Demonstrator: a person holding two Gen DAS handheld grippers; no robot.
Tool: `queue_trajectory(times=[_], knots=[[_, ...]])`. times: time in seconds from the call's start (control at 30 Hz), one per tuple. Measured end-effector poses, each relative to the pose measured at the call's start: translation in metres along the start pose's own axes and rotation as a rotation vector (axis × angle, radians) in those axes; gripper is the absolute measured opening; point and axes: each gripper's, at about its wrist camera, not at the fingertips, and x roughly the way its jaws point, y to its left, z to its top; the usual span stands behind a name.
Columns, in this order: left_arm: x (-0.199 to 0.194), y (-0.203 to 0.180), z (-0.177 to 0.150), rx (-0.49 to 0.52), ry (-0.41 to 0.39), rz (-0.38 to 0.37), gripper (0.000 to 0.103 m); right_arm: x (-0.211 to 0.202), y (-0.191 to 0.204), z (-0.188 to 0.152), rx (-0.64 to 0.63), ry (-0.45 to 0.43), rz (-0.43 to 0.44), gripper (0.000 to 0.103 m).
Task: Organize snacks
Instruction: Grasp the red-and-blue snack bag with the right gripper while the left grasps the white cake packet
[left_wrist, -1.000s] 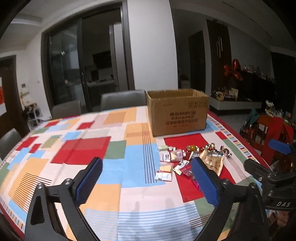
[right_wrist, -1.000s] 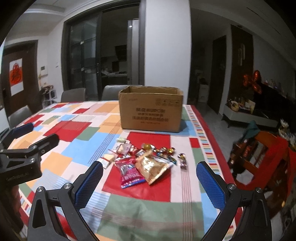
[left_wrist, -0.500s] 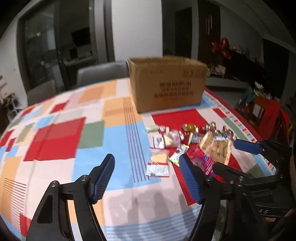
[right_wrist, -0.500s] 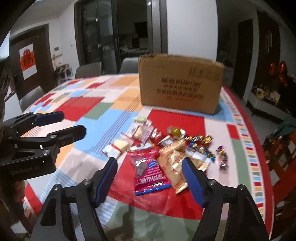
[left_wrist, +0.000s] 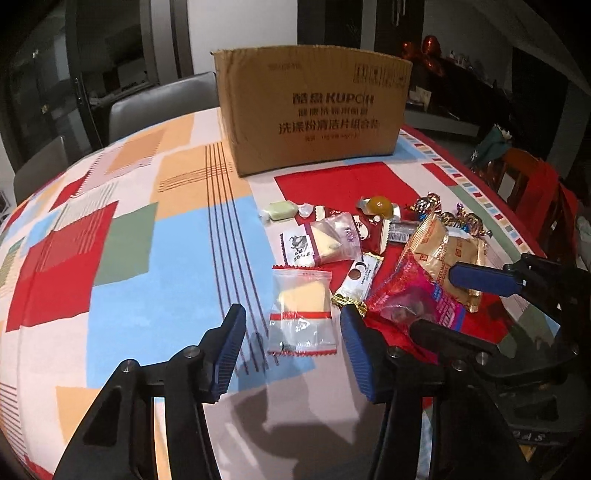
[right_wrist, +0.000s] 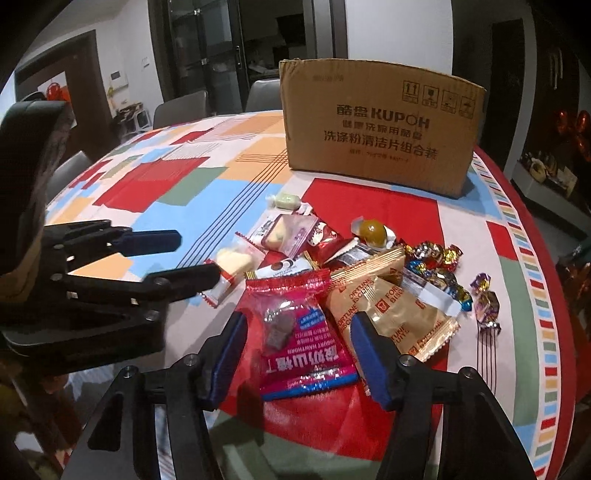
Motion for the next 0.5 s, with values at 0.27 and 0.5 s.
queue_trajectory(times=[0.27, 0.5], knots=[[0.02, -0.003, 0.007, 0.012, 0.03, -0.016, 0.048, 0.013, 0.003, 0.002, -0.022, 0.03, 0.008, 0.05], [0.026, 0.0, 0.004, 0.001, 0.037, -0.019, 0.038, 0.017, 0.0, 0.004, -0.002, 0.032, 0.004, 0.041]])
